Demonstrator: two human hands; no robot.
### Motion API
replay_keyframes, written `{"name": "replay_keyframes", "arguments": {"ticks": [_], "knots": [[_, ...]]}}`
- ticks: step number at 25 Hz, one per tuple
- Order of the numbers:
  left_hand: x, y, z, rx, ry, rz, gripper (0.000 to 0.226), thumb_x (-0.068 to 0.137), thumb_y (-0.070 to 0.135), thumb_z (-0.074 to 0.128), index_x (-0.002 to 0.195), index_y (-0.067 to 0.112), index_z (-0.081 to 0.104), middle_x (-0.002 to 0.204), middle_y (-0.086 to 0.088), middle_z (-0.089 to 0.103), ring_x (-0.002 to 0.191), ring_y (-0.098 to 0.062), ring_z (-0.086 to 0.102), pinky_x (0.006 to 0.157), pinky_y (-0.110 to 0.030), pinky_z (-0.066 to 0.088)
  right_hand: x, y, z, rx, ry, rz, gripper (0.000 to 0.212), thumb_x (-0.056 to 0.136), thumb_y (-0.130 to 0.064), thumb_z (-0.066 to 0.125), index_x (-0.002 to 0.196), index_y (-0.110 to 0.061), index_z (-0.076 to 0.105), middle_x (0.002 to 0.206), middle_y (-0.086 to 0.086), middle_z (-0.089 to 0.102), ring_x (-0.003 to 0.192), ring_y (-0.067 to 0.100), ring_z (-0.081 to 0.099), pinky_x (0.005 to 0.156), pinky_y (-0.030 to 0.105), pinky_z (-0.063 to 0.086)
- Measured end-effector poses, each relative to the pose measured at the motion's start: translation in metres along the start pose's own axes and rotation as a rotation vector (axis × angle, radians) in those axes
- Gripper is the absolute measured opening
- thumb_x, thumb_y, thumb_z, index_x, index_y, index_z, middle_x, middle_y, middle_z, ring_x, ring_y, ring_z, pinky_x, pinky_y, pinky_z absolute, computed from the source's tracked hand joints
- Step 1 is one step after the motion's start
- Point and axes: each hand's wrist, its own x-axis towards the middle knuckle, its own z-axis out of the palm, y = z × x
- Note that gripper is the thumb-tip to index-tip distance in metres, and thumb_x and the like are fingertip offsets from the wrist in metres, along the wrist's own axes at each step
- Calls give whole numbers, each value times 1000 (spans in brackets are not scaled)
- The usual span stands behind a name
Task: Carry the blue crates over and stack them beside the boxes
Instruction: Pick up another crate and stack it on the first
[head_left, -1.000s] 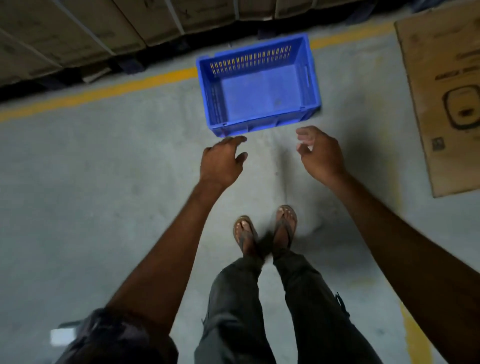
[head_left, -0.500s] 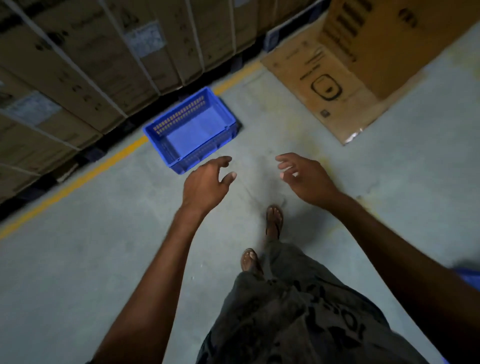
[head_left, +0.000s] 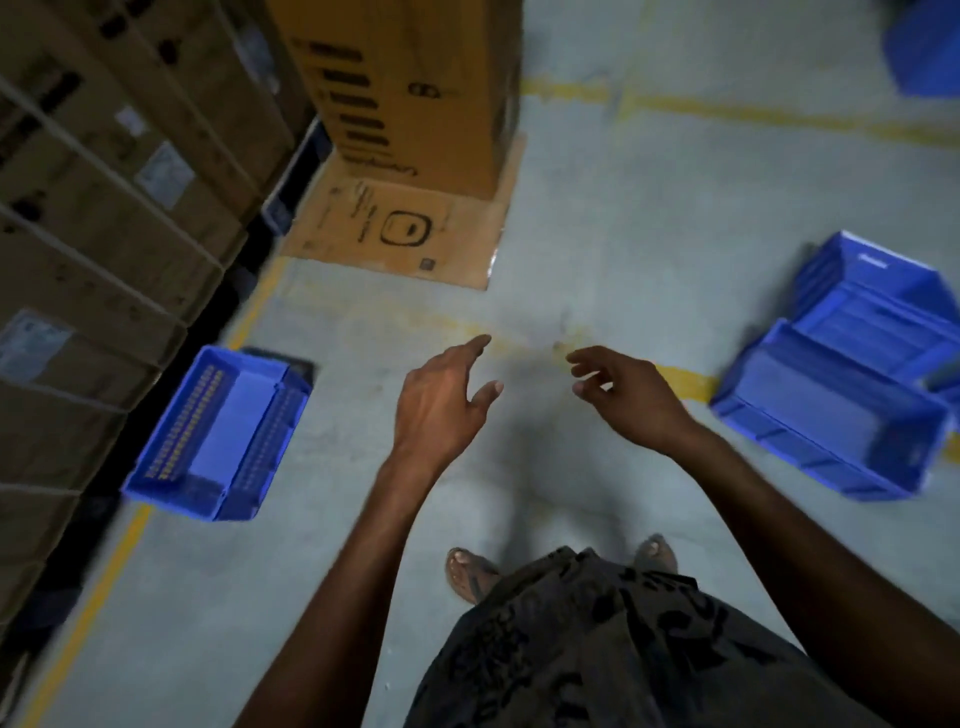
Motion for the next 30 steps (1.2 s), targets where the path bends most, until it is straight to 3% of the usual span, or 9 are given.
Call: {"name": "replay_keyframes", "arguments": {"ticks": [6, 13, 18, 25, 30], "knots": [[49, 167, 92, -39, -125, 237, 51, 93, 45, 60, 141, 32, 47, 135, 9, 60, 118, -14, 60, 94, -35, 50, -75, 132, -124, 59, 180, 214, 30, 92, -26, 64, 120, -35, 62, 105, -17, 69, 88, -5, 64, 80, 24, 52], [101, 380, 209, -139, -266, 416, 50, 90, 45, 64, 137, 33, 52, 134, 13, 60, 111, -13, 63, 88, -30, 49, -139, 301, -270, 31, 349, 471, 21, 86, -26, 66, 107, -30, 65, 95, -12, 70, 89, 12, 65, 83, 36, 55], [149, 442, 295, -143, -417, 466, 49, 89, 43, 66, 135, 30, 55, 133, 9, 62, 119, -14, 60, 95, -32, 50, -136, 396, -311, 106, 323, 595, 22, 86, -20, 69, 107, -28, 67, 101, -10, 72, 94, 14, 67, 88, 34, 53], [255, 532, 412, -178, -609, 513, 47, 90, 39, 66, 135, 26, 57, 136, 5, 61, 122, -15, 58, 95, -24, 42, -83, 496, -390, 165, 452, 713, 26, 87, -12, 66, 110, -24, 69, 97, -8, 71, 87, 9, 66, 81, 26, 51], [335, 597, 480, -234, -669, 469, 48, 90, 38, 67, 134, 23, 58, 134, 4, 62, 119, -16, 60, 97, -31, 48, -11, 606, -445, 47, 328, 716, 32, 88, -18, 68, 119, -21, 66, 107, -6, 68, 101, 14, 63, 89, 30, 49]]}}
